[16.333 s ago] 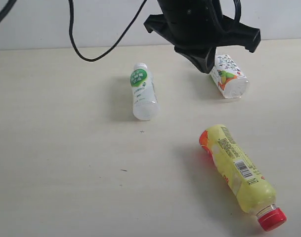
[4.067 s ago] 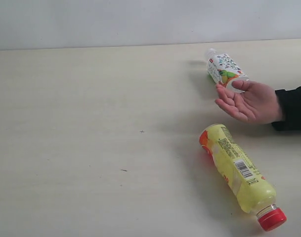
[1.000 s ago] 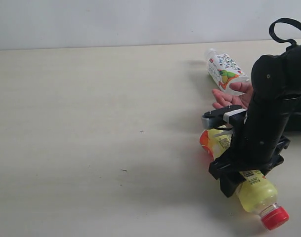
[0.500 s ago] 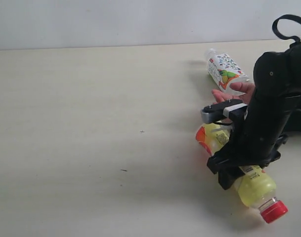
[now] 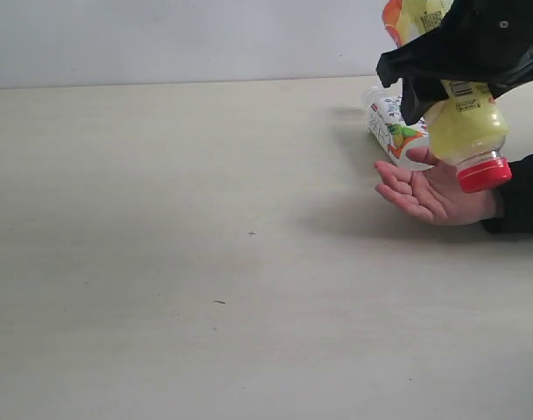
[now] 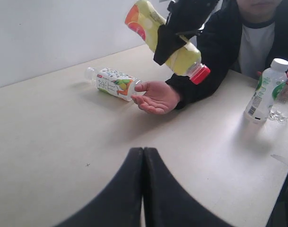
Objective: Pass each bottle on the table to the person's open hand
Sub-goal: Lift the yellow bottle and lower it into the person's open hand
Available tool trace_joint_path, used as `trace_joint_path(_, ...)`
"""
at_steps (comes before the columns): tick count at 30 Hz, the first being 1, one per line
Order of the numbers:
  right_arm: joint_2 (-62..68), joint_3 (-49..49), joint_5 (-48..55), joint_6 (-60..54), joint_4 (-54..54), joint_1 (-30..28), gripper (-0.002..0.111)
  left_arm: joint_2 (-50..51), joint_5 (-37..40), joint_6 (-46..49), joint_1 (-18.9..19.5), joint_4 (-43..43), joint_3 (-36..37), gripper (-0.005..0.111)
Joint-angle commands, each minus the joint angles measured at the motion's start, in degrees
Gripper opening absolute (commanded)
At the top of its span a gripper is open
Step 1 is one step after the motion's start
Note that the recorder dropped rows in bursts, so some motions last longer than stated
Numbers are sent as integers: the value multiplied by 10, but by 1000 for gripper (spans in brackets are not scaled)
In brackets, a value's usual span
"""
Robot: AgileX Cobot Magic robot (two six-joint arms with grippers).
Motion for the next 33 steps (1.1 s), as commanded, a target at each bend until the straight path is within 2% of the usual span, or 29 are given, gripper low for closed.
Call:
trace_joint_path(1,68,-43,27,9,-9,-15,0,-2,-3,1,-1,6,3,0)
trace_joint_path(9,155,-44,28,32,-77,-16,0,-2,-3,1,-1,6,3,0)
trace_joint_path(20,227,-44,27,49,-113,-16,1,-2,-3,1,-1,6,3,0)
trace_joint_path(24,233,-44,27,49,-122,-16,16,-2,-3,1,-1,6,3,0)
trace_joint_path(26,233,-44,27,49,-125,-16,27,-2,-3,1,-1,6,3,0)
trace_joint_path(30,233,-44,27,49,-125,-16,59,-2,-3,1,-1,6,3,0)
trace_joint_path(33,233,-44,27,49,-125,-16,73,-2,-3,1,-1,6,3,0)
